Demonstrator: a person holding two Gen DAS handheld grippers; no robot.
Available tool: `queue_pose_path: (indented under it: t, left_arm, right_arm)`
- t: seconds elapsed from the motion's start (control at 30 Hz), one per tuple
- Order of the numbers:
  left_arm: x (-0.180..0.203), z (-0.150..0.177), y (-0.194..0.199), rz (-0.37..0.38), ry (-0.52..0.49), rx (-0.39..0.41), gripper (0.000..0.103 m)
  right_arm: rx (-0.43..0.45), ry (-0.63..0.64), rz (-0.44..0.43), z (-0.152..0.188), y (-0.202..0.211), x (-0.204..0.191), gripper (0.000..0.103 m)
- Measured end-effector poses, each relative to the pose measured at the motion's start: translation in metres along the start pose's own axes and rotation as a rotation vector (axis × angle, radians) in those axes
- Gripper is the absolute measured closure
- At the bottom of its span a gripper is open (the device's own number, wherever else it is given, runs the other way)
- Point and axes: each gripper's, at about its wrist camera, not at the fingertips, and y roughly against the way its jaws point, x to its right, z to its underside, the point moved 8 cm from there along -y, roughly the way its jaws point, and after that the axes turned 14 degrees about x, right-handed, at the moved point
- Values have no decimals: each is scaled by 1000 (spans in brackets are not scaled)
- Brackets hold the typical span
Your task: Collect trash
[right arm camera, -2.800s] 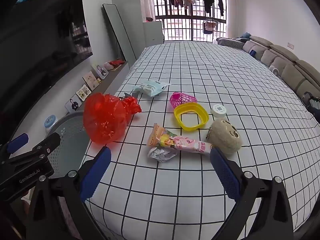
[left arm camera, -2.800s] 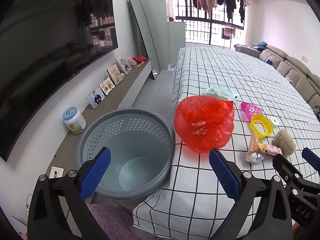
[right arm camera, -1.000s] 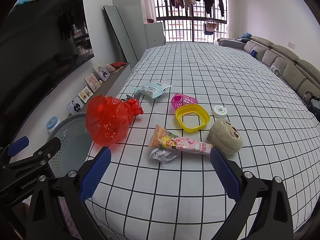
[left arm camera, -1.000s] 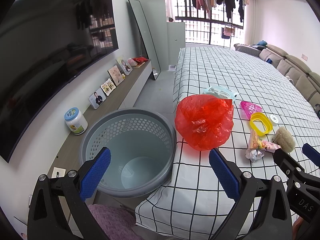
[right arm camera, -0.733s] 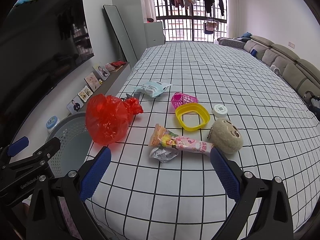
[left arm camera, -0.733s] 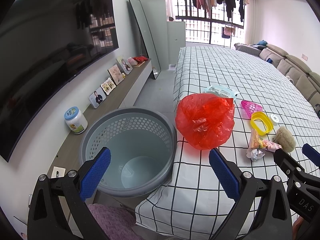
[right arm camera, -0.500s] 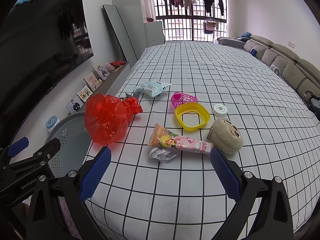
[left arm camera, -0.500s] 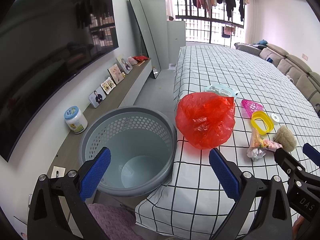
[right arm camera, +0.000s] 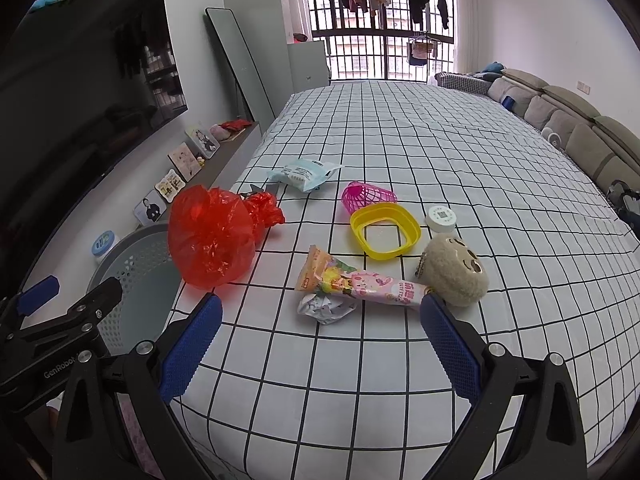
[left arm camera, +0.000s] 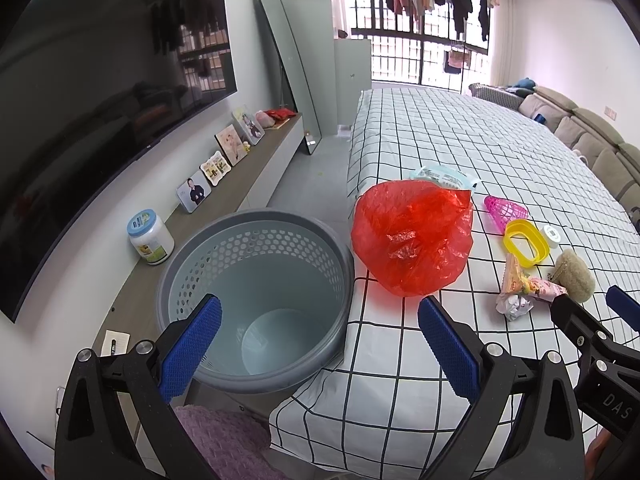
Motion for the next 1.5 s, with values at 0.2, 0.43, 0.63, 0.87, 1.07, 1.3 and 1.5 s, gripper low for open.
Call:
queue_pose_path:
  t: [0.2,0.43,0.63,0.87,1.07,1.3,1.5]
  left_arm:
    - [11,5,-6,13,-15,-16,6]
    - [38,9,-17,51,-28,-47,6]
    - [62,7,-24,92,10,-62,6]
    - [97,15,-32,118,-14,-101,6]
    - [116,18,-37,109,-35,-120,6]
    - [121,21,-43,89,-45,-131,6]
    - [119,23,-49,84,-46,-147,6]
  right_arm:
    - [-13,-18,-9,1,-2,16,8]
    - [-61,-25,-19,4,-9,54,8]
    - [-97,0,23,9,-18,98,8]
    - [-138,22,-1,8,-42,129,8]
    - [-183,33,-69,7,-70,128,8]
    - [-227,21,-103,6,-95,133,9]
    - [-245,40,-120,12,-102,129,10]
